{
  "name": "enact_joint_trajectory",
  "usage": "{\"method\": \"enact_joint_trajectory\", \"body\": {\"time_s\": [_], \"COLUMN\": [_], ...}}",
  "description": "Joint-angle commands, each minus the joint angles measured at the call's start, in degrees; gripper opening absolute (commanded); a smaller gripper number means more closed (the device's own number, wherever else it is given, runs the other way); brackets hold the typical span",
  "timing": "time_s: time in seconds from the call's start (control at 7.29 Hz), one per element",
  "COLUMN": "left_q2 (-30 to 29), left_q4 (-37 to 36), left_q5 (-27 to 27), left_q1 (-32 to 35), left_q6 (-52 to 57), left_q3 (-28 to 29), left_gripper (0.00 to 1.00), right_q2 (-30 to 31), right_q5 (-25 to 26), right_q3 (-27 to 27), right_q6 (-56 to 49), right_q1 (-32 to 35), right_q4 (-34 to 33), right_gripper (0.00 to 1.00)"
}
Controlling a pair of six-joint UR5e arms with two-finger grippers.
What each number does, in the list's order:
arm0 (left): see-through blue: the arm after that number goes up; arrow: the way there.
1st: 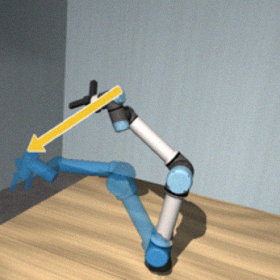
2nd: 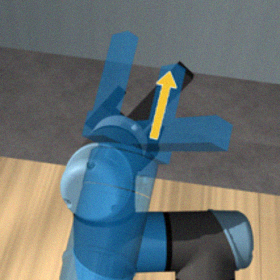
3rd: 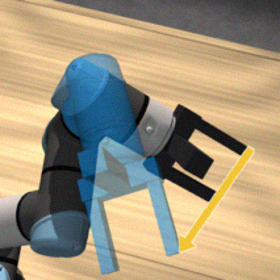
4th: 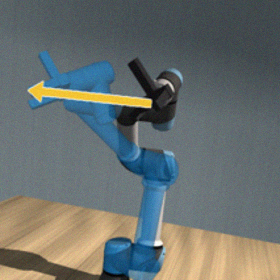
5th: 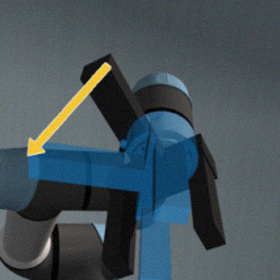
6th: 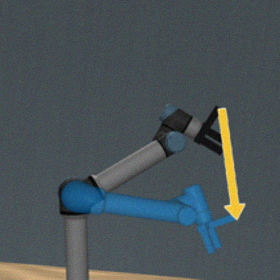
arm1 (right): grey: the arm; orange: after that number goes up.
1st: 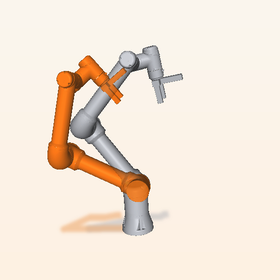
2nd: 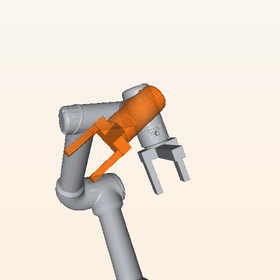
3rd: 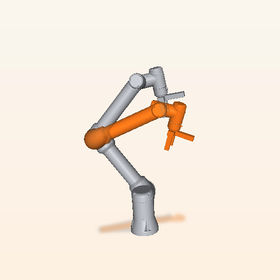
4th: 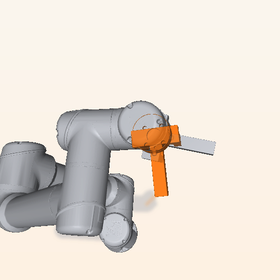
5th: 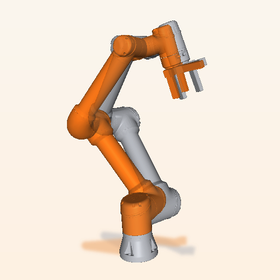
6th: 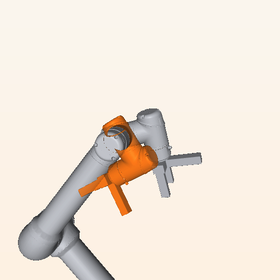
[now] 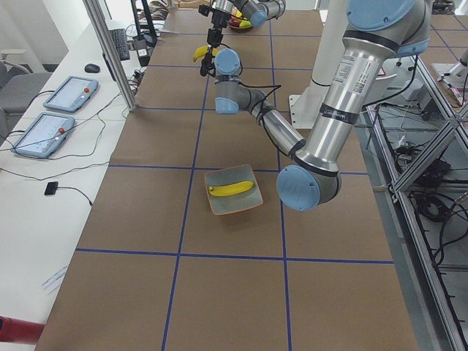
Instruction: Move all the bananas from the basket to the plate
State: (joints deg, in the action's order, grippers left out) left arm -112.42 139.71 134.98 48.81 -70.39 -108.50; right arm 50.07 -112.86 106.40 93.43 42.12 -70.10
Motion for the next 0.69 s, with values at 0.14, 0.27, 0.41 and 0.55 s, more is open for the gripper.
{"method": "enact_joint_trajectory", "body": {"time_s": [0.14, 0.27, 0.41, 0.55], "left_q2": [-2.2, -2.2, -2.4, -3.0], "left_q4": [0.0, 0.0, 0.3, 0.6], "left_q5": [-4.2, -4.2, -4.2, -4.3], "left_q1": [-4.3, -4.7, -4.9, -6.3], "left_q6": [-0.1, -0.1, -0.1, -0.1], "left_q3": [-0.4, -0.6, -0.7, -0.7], "left_gripper": [1.00, 1.00, 1.00, 1.00], "right_q2": [-1.8, -2.5, -3.3, -3.7], "right_q5": [2.5, 2.5, 2.5, 2.6], "right_q3": [1.5, 2.1, 2.1, 2.1], "right_q6": [0.7, 0.7, 0.7, 0.7], "right_q1": [-5.1, -6.0, -6.3, -6.8], "right_q4": [0.0, 0.0, 0.0, 0.0], "right_gripper": [0.00, 0.00, 0.00, 0.00]}}
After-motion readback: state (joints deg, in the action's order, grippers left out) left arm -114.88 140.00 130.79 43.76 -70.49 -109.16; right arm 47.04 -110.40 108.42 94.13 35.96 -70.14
